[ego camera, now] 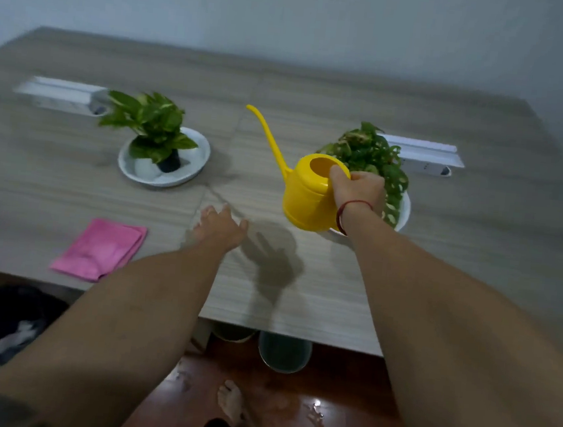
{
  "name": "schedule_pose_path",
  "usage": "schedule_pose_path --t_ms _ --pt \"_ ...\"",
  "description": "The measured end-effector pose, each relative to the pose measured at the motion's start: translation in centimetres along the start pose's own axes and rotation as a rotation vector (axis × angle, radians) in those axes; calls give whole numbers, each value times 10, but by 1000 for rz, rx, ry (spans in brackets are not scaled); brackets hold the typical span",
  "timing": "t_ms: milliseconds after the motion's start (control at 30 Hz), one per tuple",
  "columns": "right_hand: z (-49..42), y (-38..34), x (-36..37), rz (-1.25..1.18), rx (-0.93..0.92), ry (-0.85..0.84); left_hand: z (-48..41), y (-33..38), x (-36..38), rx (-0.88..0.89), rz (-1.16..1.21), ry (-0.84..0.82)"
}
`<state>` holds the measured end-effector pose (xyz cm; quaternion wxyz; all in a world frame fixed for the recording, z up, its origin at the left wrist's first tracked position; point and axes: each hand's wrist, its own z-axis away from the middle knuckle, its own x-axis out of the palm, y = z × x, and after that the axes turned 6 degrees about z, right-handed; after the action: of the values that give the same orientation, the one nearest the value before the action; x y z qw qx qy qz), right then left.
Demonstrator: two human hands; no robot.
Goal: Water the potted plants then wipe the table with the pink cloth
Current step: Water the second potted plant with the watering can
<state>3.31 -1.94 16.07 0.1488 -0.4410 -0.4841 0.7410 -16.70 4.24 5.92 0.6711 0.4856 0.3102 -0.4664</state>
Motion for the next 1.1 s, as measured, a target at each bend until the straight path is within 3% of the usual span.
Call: schedule_pose_path --t_ms 300,600,767,1100 --pt "4 -70 121 32 -79 -164 -66 -75 -51 -152 58 18" --pt "-27 -94 206 100 -88 -206 -138 -115 -28 -161 114 -87" --pt "-40 -97 223 141 -94 -200 -146 -120 -3 -237 82 -277" --pt "-51 -118 215 245 -192 -213 -151 -108 -9 -313 72 -342"
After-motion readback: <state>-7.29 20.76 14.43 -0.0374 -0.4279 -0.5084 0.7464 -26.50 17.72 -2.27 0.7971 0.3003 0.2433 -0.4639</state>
